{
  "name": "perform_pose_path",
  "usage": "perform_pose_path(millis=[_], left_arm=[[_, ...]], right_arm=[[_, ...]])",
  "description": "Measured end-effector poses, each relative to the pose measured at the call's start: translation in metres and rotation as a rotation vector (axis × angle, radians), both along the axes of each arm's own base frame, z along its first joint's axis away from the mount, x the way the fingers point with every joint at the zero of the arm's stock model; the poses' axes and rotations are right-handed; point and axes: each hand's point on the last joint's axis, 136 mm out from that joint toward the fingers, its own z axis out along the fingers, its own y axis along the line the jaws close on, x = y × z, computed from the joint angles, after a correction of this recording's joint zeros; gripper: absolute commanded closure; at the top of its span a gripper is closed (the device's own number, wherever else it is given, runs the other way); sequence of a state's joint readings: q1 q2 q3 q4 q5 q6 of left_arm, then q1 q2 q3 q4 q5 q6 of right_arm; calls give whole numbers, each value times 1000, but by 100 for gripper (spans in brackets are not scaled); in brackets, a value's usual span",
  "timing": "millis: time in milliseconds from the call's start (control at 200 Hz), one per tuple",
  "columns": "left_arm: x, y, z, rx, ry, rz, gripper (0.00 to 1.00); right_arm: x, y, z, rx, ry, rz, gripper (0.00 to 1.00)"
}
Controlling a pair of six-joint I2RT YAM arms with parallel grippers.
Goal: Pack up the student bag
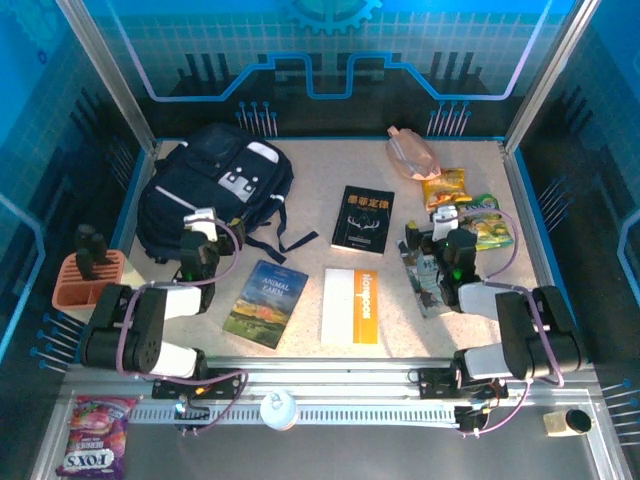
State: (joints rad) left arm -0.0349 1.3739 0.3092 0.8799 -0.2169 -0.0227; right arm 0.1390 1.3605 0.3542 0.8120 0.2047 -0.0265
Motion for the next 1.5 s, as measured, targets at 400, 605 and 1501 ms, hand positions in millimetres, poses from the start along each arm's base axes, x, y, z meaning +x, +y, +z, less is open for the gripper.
perform_pose_path(millis=[400,605,1501], left_arm=[[16,-18,104,-255,3,16,1],[16,-32,95,-351,143,-4,1],[-3,-49,23,-448,442,23,1]], right_arm=[[50,98,110,150,106,113,0],[70,183,83,381,376,246,4],[104,399,-74,905,919,193,43]])
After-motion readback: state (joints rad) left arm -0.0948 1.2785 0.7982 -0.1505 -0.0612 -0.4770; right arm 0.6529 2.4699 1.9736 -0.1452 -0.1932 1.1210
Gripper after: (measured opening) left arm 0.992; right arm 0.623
